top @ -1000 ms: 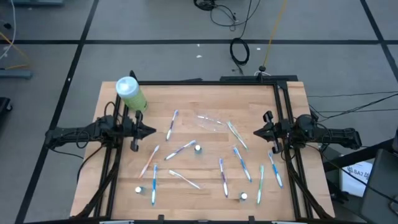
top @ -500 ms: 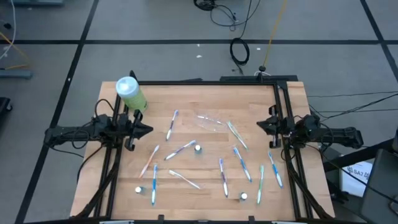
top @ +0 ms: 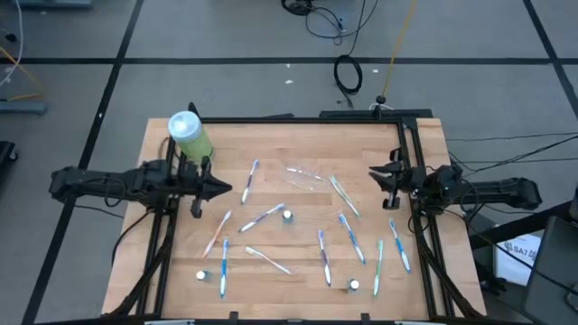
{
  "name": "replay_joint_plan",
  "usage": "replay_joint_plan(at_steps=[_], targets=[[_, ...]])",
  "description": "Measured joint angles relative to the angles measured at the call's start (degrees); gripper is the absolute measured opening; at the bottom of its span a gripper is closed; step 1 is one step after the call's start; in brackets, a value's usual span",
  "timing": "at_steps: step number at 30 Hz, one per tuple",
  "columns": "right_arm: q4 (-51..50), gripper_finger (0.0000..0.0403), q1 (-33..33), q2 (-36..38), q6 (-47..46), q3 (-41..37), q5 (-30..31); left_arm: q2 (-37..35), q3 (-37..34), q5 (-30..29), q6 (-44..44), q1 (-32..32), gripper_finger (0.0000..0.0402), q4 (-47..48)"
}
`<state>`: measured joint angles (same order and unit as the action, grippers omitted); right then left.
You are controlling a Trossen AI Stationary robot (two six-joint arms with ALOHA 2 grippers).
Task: Pick & Place toothbrushing station
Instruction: Put the top orange toothbrush into the transparent organizer
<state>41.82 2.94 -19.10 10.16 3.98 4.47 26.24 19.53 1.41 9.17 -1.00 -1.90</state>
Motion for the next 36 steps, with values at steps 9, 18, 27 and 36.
replay_joint_plan(at_steps=[9, 18, 27, 36], targets=[[1.77, 0.0165, 0.0, -9.61, -3.82, 1.43, 0.04, 12.66, 14.21, -3.9, 3.58, -0.74, 0.0027, 26.31], [3.47, 0.019, 0.0, -10.84, -6.5, 1.61, 0.02, 19.47, 16.24, -4.49, 10.46, -0.74, 0.0093, 33.65], [3.41, 0.019, 0.0, -10.84, -6.46, 1.65, 0.0, 25.23, 16.26, -2.92, 26.96, -2.66, 0.0178, 44.95], [3.06, 0.0189, 0.0, -10.84, -6.39, 1.72, 0.02, 35.58, 16.26, -2.64, 38.55, -9.86, 0.0179, 44.59]])
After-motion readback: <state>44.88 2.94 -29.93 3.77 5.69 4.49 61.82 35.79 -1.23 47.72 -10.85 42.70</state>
